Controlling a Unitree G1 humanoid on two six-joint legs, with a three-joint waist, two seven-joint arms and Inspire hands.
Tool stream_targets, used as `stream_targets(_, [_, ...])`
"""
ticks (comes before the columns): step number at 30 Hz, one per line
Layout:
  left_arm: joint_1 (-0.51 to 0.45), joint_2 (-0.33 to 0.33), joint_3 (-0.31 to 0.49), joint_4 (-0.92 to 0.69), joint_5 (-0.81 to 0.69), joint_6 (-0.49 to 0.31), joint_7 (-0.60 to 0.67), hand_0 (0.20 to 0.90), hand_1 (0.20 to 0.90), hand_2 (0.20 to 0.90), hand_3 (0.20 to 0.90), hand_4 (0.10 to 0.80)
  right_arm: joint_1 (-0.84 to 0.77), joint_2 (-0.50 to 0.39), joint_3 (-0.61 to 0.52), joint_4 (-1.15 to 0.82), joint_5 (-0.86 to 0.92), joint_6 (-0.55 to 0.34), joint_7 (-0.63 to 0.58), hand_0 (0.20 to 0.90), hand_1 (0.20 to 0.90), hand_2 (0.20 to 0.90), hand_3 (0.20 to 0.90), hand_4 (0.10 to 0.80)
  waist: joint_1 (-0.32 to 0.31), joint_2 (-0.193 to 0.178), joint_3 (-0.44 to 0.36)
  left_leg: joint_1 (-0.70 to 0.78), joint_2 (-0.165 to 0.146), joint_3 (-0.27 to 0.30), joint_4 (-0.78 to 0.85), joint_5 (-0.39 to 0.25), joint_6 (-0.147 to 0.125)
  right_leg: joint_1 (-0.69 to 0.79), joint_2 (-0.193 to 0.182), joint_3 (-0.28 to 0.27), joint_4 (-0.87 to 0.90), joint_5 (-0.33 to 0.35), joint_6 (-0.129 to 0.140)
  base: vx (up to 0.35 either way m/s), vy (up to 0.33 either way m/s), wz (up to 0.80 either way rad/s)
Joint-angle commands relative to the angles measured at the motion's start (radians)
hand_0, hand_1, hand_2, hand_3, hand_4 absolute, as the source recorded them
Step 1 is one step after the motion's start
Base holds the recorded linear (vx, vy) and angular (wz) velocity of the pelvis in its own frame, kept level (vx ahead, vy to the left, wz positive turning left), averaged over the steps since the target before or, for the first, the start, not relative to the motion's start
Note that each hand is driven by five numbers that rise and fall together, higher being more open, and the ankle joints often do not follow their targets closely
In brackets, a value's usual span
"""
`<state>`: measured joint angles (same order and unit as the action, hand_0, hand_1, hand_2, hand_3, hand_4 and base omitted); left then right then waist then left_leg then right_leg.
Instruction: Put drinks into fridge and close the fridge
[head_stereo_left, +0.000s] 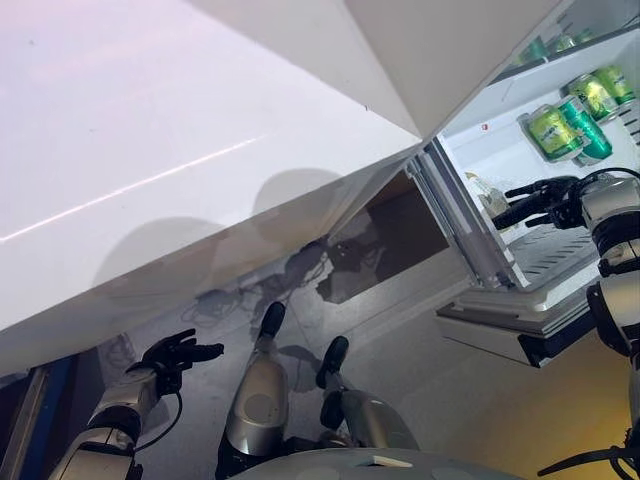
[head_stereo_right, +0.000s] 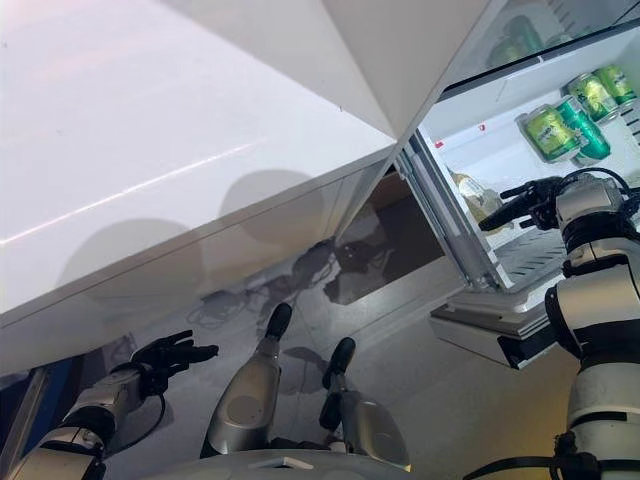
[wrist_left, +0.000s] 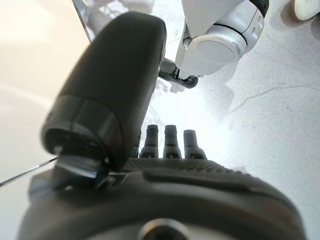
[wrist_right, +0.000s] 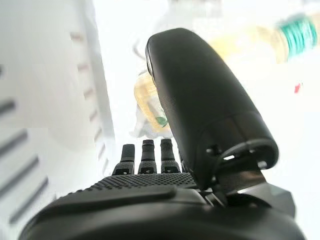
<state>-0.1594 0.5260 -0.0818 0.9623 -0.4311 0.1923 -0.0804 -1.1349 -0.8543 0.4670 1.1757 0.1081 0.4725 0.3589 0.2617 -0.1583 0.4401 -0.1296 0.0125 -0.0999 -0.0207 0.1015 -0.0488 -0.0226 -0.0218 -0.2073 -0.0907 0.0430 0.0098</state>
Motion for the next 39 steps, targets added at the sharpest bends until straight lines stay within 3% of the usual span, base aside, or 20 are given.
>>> stream_targets(1, [0.11, 0.047, -0.02, 0.017, 0.015, -0.023, 0.012, 0.9, 0.9, 0.9, 0.9, 0.8, -0.064, -0.148, 0.038, -0.111, 0.065, -0.065, -0.153, 0.9, 0.9, 0.9, 0.9, 0.8, -0.037, 0.009, -0.101, 0.016, -0.04, 0.073, -0.011, -0.074, 0.061, -0.068, 0.002, 0.017, 0.076, 0.036, 0.049, 0.032, 0.041, -0.07])
stream_targets(11, [0.14, 0.0, -0.007, 0.063, -0.015, -0.037, 0.015, 0.9, 0.9, 0.9, 0.9, 0.8, 0.031, -0.249, -0.064, -0.428, 0.166, -0.176, -0.345, 0.9, 0.9, 0.9, 0.9, 0.8, -0.11, 0.038, -0.172, 0.062, -0.046, 0.094, -0.015, -0.089, 0.065, -0.04, -0.002, 0.048, 0.074, 0.018, 0.044, 0.034, 0.063, -0.04])
stream_targets(16, [0.157, -0.041, 0.004, 0.099, -0.031, -0.045, 0.014, 0.9, 0.9, 0.9, 0.9, 0.8, 0.124, -0.28, -0.205, -0.629, 0.154, -0.256, -0.451, 0.9, 0.9, 0.9, 0.9, 0.8, -0.153, 0.07, -0.209, 0.088, -0.05, 0.108, -0.012, -0.101, 0.07, -0.023, -0.006, 0.071, 0.076, 0.004, 0.042, 0.041, 0.092, -0.08])
stream_targets(21, [0.179, -0.09, 0.036, 0.135, -0.021, -0.056, 0.002, 0.9, 0.9, 0.9, 0.9, 0.8, 0.333, -0.265, -0.436, -0.881, 0.134, -0.373, -0.589, 0.9, 0.9, 0.9, 0.9, 0.8, -0.199, 0.104, -0.253, 0.115, -0.055, 0.115, -0.019, -0.112, 0.075, -0.008, -0.009, 0.098, 0.077, -0.012, 0.042, 0.052, 0.077, -0.08])
stream_targets(25, [0.219, -0.143, 0.081, 0.164, 0.011, -0.077, 0.004, 0.9, 0.9, 0.9, 0.9, 0.8, 0.623, -0.148, -0.701, -1.144, 0.056, -0.521, -0.752, 0.9, 0.9, 0.9, 0.9, 0.8, -0.248, 0.127, -0.295, 0.144, -0.056, 0.121, -0.022, -0.124, 0.079, 0.01, -0.005, 0.122, 0.078, -0.024, 0.041, 0.079, 0.029, -0.13])
stream_targets(31, [0.26, -0.193, 0.122, 0.18, 0.053, -0.094, 0.008, 0.9, 0.9, 0.9, 0.9, 0.8, 0.903, 0.065, -0.9, -1.3, 0.027, -0.7, -0.961, 0.9, 0.9, 0.9, 0.9, 0.8, -0.292, 0.146, -0.33, 0.178, -0.056, 0.138, 0.002, -0.156, 0.086, 0.032, -0.002, 0.143, 0.103, -0.049, 0.037, 0.066, -0.005, -0.1])
stream_targets(35, [0.29, -0.218, 0.138, 0.164, 0.092, -0.091, 0.021, 0.9, 0.9, 0.9, 0.9, 0.8, 1.032, 0.186, -0.973, -1.318, 0.096, -0.79, -0.988, 0.9, 0.9, 0.9, 0.9, 0.8, -0.304, 0.155, -0.329, 0.189, -0.058, 0.14, 0.053, -0.181, 0.094, 0.039, -0.001, 0.147, 0.166, -0.082, 0.026, 0.098, -0.045, -0.09])
stream_targets(39, [0.333, -0.247, 0.163, 0.143, 0.161, -0.083, 0.034, 0.9, 0.9, 0.9, 0.9, 0.8, 1.164, 0.326, -1.005, -1.275, 0.231, -0.839, -0.88, 0.9, 0.9, 0.9, 0.9, 0.8, -0.33, 0.168, -0.308, 0.208, -0.062, 0.148, 0.118, -0.213, 0.107, 0.055, -0.003, 0.137, 0.23, -0.117, 0.009, 0.126, -0.04, -0.03])
